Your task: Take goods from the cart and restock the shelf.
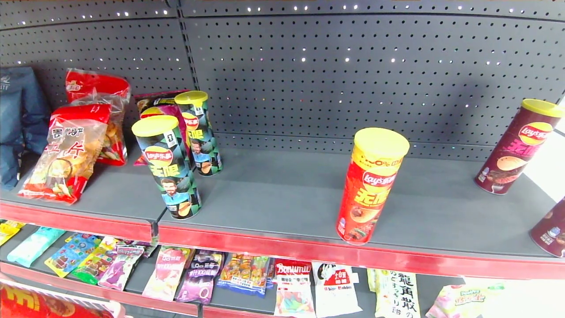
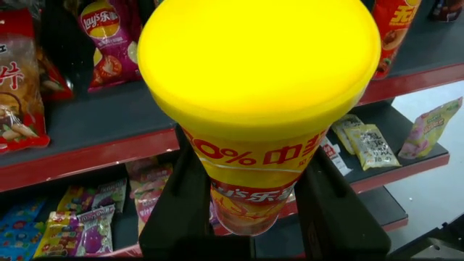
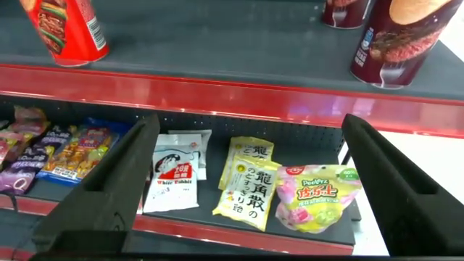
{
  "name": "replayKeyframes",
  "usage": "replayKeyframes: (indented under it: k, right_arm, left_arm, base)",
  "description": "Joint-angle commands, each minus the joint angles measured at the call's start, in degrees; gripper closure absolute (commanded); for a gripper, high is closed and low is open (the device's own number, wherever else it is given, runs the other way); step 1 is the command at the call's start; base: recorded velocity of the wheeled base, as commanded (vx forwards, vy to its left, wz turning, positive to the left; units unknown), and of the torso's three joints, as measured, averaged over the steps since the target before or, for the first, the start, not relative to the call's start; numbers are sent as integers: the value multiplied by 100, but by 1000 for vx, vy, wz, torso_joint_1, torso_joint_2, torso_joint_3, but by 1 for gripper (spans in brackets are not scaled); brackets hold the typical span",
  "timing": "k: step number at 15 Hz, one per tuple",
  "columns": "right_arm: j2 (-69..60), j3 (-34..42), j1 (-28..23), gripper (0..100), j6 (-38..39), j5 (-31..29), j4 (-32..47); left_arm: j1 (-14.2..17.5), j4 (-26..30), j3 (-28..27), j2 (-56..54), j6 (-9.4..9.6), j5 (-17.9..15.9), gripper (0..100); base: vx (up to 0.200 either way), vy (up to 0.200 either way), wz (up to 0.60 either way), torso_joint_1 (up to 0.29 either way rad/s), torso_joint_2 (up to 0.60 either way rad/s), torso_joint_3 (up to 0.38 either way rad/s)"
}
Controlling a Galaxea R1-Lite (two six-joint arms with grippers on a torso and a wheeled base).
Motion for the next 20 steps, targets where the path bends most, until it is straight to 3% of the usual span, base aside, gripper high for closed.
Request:
replayKeyframes:
  k: [1, 11, 18, 20]
  right_arm:
    - [7, 0, 1, 0, 1, 1, 1]
    - [7, 0, 1, 0, -8, 10, 1]
    - [7, 0, 1, 0, 9, 10, 1]
    - [7, 0, 1, 0, 9, 10, 1]
  left_arm:
    - [0, -1, -2, 4, 2, -6, 100]
    - [0, -1, 42, 40, -42, -41, 100]
    - [0, -71, 7, 628, -42, -6, 100]
    - [0, -396, 7, 1059, -42, -23, 100]
  base:
    - [0, 0, 0, 0, 0, 0]
    - [0, 0, -540, 2, 1, 4]
    - [0, 0, 0, 0, 0, 0]
    - [0, 0, 0, 0, 0, 0]
